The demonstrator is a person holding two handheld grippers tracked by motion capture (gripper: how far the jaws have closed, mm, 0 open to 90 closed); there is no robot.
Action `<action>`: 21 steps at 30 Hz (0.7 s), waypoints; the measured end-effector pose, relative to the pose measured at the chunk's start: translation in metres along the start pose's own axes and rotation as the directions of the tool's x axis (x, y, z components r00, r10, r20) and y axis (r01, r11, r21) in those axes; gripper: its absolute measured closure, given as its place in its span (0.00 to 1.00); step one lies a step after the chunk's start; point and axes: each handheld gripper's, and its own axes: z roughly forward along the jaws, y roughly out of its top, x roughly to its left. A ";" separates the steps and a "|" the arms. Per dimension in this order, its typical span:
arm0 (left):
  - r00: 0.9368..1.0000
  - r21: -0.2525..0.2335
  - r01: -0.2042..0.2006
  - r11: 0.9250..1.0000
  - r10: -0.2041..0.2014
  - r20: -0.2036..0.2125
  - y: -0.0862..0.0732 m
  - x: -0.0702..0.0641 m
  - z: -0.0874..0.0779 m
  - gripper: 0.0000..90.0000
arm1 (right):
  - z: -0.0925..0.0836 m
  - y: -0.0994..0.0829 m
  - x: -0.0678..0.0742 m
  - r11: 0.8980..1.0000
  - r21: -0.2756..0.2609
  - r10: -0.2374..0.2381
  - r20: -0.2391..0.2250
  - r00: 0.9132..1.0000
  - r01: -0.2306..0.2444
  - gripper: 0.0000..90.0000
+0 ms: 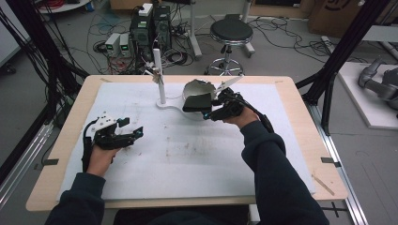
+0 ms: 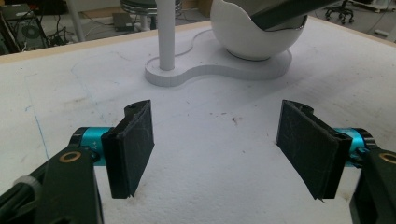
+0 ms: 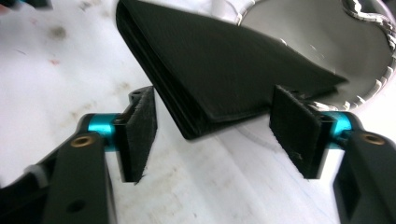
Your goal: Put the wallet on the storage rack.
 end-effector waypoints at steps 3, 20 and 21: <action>1.000 0.001 0.000 1.000 0.000 0.000 0.000 0.000 0.000 0.30 | 0.001 -0.002 -0.003 1.000 0.008 0.028 0.002 1.000 -0.028 0.43; 1.000 -0.011 0.016 1.000 -0.016 -0.004 0.000 0.002 -0.001 0.30 | -0.047 -0.058 -0.011 0.984 -0.169 0.082 0.114 0.990 -0.062 0.28; 1.000 -0.012 0.018 1.000 -0.018 -0.004 0.001 0.002 -0.002 0.30 | -0.054 -0.069 -0.012 0.981 -0.180 0.097 0.138 0.986 -0.072 0.26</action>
